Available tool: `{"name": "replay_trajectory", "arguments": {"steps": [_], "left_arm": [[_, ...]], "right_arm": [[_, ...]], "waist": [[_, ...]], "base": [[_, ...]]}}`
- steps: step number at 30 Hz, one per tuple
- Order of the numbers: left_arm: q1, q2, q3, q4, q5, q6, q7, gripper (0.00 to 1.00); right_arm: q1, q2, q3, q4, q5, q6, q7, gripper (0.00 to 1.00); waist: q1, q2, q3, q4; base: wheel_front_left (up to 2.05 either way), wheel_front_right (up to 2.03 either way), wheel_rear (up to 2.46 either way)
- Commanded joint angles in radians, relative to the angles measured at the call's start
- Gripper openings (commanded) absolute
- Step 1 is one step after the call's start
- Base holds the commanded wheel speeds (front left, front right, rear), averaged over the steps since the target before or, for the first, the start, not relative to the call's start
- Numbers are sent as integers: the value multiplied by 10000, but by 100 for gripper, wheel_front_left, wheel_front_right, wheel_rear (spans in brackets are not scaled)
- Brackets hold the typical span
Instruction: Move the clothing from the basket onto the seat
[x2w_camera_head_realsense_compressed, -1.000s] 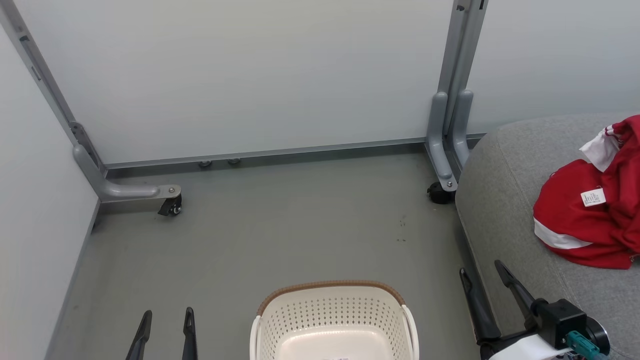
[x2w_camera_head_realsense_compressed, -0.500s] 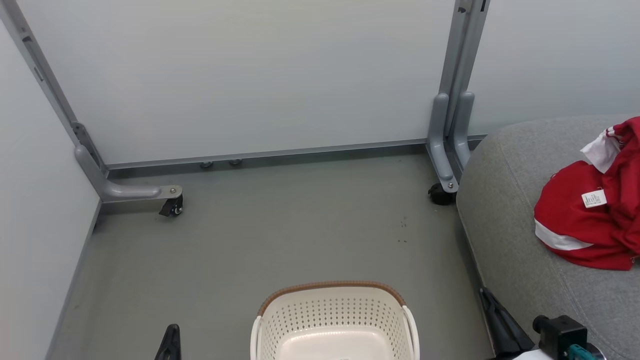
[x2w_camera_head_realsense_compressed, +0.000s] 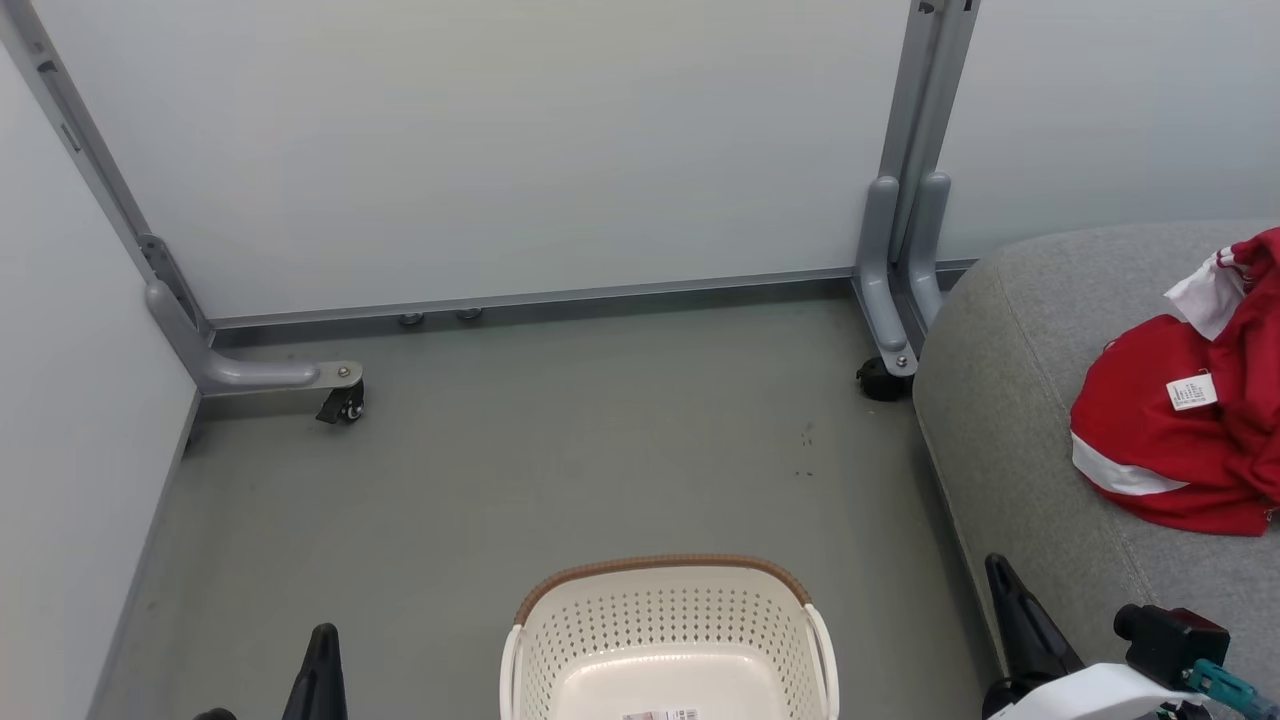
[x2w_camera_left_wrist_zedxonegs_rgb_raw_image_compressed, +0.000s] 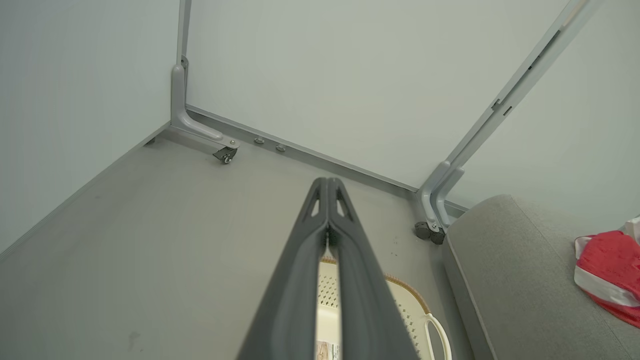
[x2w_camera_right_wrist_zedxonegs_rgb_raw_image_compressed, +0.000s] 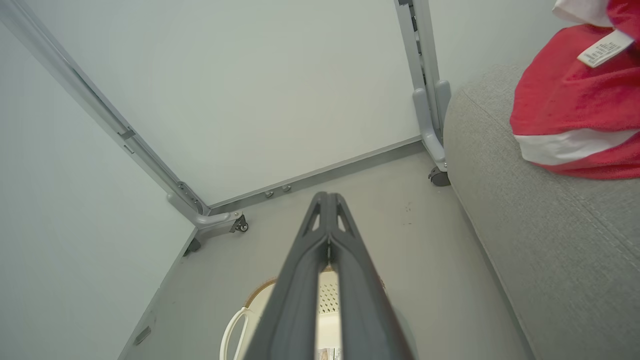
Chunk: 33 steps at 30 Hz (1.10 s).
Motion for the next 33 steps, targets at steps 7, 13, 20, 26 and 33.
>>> {"name": "replay_trajectory", "arguments": {"steps": [7, 13, 20, 26, 33], "left_arm": [[-654, 111, 170, 16, -1380, -90, 303, 0], [-894, 127, 251, 99, -2285, -130, 518, 0], [-1151, 140, 347, 194, -3237, -163, 751, 0], [-1364, 149, 427, 278, -4025, -198, 943, 0], [-1595, 156, 514, 370, -4886, -228, 1164, 0]], "right_arm": [[-504, -57, -205, -45, 1388, -4, 321, 0], [-653, -57, -319, 11, 2277, -5, 542, 0], [-810, -53, -441, 73, 3228, -6, 781, 0], [-933, -48, -546, 124, 4001, -7, 977, 0], [-1081, -40, -663, 182, 4854, -8, 1205, 0]], "waist": [[1, 0, 75, -1], [1, 0, 134, -3], [1, 0, 203, -4], [1, 0, 262, -5], [1, 0, 332, -7]], "base": [[0, 0, 0], [0, 0, 0], [0, 0, 0], [0, 0, 0], [0, 0, 0]]}}
